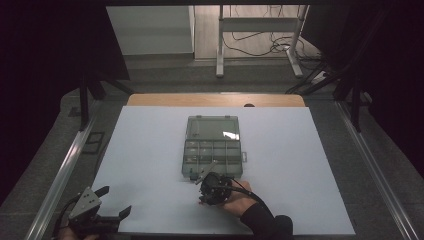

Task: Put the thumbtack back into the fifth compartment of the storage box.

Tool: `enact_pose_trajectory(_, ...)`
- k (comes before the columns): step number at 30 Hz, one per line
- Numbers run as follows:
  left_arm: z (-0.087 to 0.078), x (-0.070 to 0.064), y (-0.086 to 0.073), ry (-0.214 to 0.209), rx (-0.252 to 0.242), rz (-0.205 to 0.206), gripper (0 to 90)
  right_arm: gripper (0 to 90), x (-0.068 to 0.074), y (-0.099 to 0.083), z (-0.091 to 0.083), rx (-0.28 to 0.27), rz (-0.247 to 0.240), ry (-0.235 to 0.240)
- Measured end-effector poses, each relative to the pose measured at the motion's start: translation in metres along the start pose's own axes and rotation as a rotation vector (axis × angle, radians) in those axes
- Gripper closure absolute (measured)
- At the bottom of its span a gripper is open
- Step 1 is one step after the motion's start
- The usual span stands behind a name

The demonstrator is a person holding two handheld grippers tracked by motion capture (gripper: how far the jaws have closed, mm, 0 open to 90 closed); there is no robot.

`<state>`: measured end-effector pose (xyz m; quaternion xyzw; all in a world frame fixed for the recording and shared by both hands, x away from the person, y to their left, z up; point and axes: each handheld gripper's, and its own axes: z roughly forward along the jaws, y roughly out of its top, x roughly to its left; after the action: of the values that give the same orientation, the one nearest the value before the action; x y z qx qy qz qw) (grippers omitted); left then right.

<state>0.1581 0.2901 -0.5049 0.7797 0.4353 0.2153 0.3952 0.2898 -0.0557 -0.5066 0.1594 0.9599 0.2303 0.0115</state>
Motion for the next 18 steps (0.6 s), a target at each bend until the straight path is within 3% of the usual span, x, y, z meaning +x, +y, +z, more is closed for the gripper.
enact_pose_trajectory(12,0.0005,-0.0006,0.0002,-0.001,0.004,0.005,2.7,82.8,0.0017,0.0029,0.0064,0.021,-0.010,-0.015)
enact_pose_trajectory(18,0.0007,-0.0007,0.0004,-0.002,0.008,0.009,2.7,83.0,0.0007,0.0028,0.0024,-0.004,0.003,-0.017)
